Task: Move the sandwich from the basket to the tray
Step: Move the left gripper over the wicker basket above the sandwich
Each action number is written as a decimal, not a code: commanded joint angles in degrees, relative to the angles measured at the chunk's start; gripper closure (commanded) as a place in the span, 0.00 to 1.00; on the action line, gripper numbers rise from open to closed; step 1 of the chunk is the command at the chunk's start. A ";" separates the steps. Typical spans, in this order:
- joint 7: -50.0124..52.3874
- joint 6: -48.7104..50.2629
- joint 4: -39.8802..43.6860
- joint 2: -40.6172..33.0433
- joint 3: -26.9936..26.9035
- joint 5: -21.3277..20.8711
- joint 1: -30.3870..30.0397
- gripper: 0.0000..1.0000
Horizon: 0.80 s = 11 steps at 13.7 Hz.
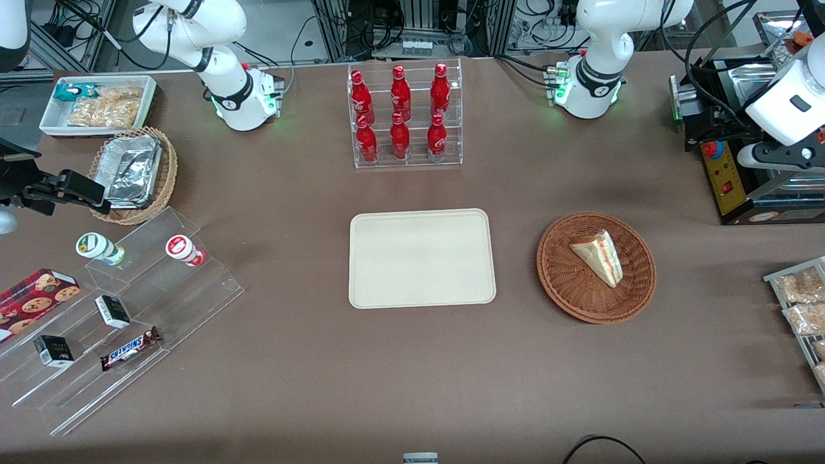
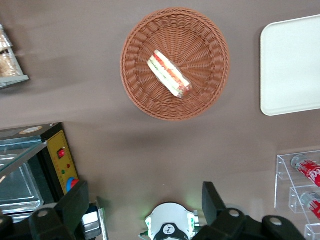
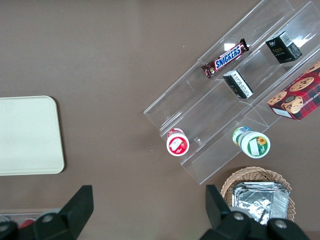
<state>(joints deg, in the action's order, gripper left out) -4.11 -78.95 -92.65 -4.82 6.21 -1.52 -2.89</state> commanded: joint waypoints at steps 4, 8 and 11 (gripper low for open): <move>0.77 -1.73 -2.26 2.53 1.95 -0.86 0.33 0.00; 0.86 -13.20 -13.39 3.86 2.05 -0.33 0.60 0.00; 0.95 -25.61 -22.55 4.20 2.05 -0.33 0.52 0.00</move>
<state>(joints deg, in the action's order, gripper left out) -3.90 -98.88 -109.23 0.96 8.26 -1.66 -2.43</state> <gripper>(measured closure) 0.000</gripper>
